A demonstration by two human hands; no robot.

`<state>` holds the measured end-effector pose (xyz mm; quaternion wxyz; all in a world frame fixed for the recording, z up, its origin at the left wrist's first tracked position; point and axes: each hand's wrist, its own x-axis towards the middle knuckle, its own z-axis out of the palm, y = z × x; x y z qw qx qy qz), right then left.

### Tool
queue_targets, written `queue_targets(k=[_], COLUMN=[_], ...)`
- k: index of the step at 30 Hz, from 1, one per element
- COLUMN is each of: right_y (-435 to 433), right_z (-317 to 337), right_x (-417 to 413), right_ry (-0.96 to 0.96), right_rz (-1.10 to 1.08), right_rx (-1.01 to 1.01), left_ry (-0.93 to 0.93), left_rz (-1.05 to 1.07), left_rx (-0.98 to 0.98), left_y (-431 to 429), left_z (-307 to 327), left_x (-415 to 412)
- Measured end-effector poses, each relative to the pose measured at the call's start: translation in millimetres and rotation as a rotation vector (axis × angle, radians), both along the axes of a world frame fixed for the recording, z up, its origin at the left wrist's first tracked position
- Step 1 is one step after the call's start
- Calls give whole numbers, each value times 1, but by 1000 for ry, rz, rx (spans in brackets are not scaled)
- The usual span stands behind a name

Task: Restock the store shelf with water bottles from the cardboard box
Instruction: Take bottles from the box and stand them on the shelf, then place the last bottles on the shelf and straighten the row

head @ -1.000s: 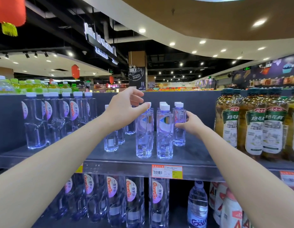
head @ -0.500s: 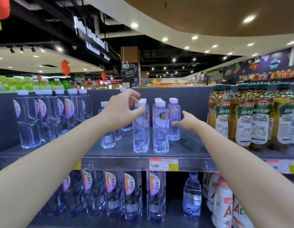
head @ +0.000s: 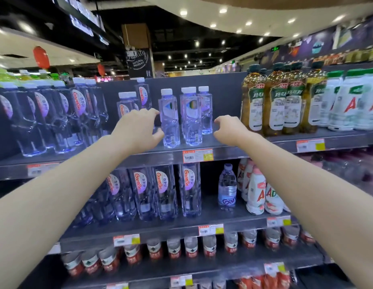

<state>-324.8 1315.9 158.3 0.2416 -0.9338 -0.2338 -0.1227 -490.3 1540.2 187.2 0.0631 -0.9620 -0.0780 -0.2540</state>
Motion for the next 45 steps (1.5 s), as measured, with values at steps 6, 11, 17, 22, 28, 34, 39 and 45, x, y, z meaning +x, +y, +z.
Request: queue_targets(k=[6, 11, 17, 22, 28, 34, 39, 45], right_y=[-20, -38, -48, -30, 20, 97, 182, 265], right_z=[-15, -45, -88, -126, -174, -212, -253, -310], right_x=[-74, -153, -244, -306, -386, -479, -573, -671], right_ry=[-52, -26, 37, 91, 156, 189, 248, 314], right_rz=[56, 144, 254, 363, 460, 577, 690, 756], right_rx=[-153, -182, -276, -318, -360, -435, -458, -499], left_ry=[130, 189, 309, 408, 464, 540, 681, 722], left_rz=[142, 191, 243, 332, 469, 566, 652, 742], left_rx=[82, -12, -20, -30, -96, -146, -160, -253], left_y=[-30, -64, -96, -93, -57, 1, 66, 142], left_z=[-23, -57, -118, -163, -203, -240, -288, -339], left_x=[-52, -108, -193, -267, -360, -473, -588, -689])
